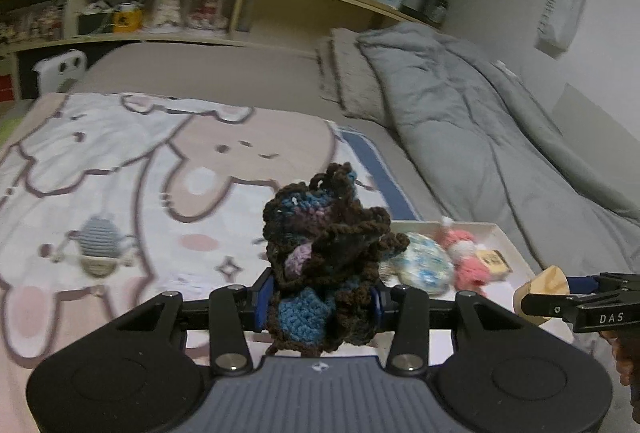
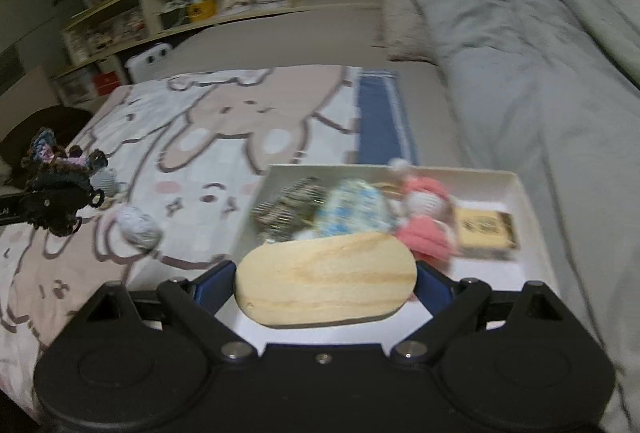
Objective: Organize objects
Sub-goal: 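Carry the crocheted piece and wooden block toward the white box with both tools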
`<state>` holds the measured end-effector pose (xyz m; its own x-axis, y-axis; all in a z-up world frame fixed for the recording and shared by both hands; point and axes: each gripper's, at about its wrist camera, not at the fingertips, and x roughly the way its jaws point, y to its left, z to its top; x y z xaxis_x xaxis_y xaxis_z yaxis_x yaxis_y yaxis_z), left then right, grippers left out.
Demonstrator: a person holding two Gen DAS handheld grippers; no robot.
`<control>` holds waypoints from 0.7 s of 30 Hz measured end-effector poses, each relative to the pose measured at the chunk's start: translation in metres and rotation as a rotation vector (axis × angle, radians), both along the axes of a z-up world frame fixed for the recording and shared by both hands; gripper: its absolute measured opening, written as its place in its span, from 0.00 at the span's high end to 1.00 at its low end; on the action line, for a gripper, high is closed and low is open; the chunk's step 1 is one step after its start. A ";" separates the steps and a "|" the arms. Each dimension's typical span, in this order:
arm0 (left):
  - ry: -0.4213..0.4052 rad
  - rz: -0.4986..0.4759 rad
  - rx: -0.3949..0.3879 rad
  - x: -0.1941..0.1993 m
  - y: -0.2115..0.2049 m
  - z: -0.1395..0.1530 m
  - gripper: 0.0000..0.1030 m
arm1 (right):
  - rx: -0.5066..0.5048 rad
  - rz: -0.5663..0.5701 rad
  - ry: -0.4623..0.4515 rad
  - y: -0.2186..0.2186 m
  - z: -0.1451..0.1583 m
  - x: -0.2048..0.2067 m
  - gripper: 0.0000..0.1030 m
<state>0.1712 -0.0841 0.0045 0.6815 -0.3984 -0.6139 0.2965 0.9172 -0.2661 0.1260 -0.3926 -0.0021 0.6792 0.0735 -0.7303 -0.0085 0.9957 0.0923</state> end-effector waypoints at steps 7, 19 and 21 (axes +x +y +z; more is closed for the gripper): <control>0.006 -0.101 -0.006 0.003 -0.061 -0.006 0.56 | 0.026 -0.109 0.018 -0.047 -0.014 -0.019 0.08; 0.049 -0.257 -0.048 0.015 -0.167 -0.028 0.56 | 0.045 -0.208 0.066 -0.094 -0.053 -0.038 0.08; 0.059 -0.284 -0.055 0.019 -0.184 -0.033 0.56 | 0.054 -0.218 0.072 -0.098 -0.060 -0.038 0.08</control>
<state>0.1899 -0.2683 -0.0281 0.5018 -0.6018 -0.6213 0.5222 0.7834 -0.3370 0.0880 -0.4906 -0.0623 0.6296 -0.0287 -0.7764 0.2148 0.9668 0.1385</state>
